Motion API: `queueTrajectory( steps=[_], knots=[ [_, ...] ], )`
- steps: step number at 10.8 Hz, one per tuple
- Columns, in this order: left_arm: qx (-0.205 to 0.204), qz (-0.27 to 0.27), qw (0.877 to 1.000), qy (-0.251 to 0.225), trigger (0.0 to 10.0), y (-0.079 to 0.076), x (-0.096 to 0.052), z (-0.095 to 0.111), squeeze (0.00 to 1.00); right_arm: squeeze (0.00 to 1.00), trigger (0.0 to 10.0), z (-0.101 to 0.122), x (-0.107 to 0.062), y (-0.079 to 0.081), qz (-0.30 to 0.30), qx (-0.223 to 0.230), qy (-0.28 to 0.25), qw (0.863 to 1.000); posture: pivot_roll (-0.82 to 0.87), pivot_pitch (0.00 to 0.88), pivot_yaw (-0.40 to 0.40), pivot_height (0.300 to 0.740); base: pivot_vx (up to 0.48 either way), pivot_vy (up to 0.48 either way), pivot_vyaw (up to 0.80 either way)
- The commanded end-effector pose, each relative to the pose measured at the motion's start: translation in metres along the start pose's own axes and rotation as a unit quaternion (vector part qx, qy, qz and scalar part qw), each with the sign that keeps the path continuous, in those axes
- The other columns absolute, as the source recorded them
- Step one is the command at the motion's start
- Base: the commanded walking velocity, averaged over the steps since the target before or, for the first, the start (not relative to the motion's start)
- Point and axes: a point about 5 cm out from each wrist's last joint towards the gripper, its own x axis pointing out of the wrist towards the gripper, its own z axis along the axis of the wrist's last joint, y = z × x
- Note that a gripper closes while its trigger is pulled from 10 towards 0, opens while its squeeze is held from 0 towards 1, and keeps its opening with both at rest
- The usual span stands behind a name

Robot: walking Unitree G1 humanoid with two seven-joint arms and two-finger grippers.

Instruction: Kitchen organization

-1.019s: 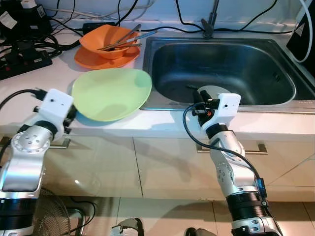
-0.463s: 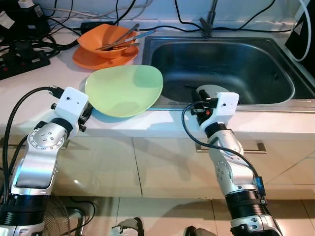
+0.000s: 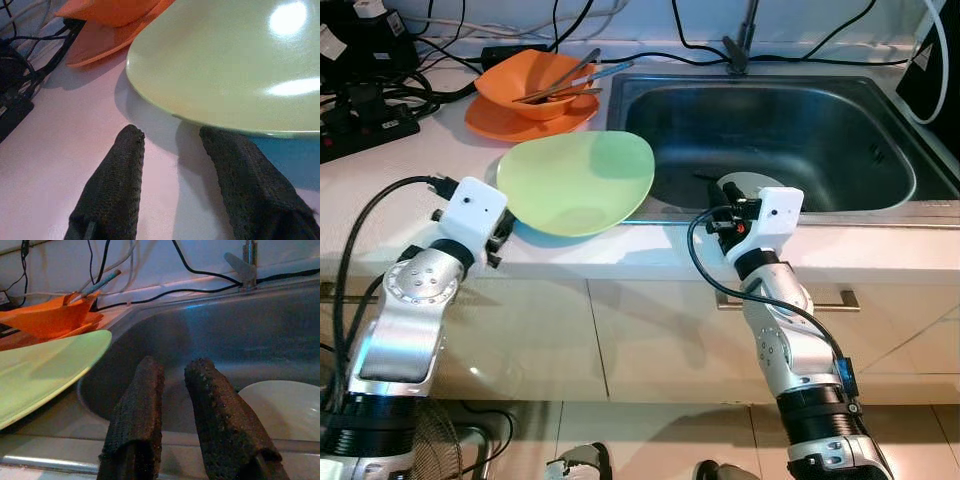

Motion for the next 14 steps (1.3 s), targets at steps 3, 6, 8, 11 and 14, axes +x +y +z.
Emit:
queueTrajectory(
  steps=[3, 6, 8, 11, 14],
  knots=[
    [0.006, -0.016, 1.0, 0.004, 10.0, -0.008, 0.003, -0.001, 0.0, 1.0, 10.0, 0.004, 0.007, 0.006, 0.023, 0.001, -0.005, 1.0, 0.14, 0.095, 0.028, 0.74, 0.0, 0.0, 0.0],
    [0.011, -0.009, 1.0, -0.02, 10.0, -0.008, 0.003, 0.002, 0.0, 1.0, 10.0, 0.015, 0.02, 0.017, 0.048, 0.031, -0.004, 0.998, 0.13, 0.088, 0.026, 0.74, 0.0, 0.0, 0.0],
    [0.021, -0.002, 1.0, -0.021, 10.0, -0.006, 0.003, -0.001, 0.0, 0.98, 10.0, 0.024, 0.03, 0.027, 0.081, 0.076, 0.0, 0.994, 0.13, 0.087, 0.024, 0.74, 0.0, 0.0, 0.0],
    [0.027, 0.007, 0.999, -0.025, 10.0, -0.003, 0.003, -0.002, 0.0, 0.0, 10.0, 0.017, 0.042, 0.041, 0.106, 0.193, 0.087, 0.972, 0.14, 0.084, 0.018, 0.74, 0.0, 0.0, 0.0],
    [0.022, 0.005, 0.999, -0.025, 10.0, -0.004, 0.004, -0.004, 0.0, 0.0, 10.0, 0.018, 0.05, 0.04, 0.107, 0.281, 0.131, 0.945, 0.15, 0.082, 0.008, 0.74, 0.0, 0.0, 0.0]
  ],
)
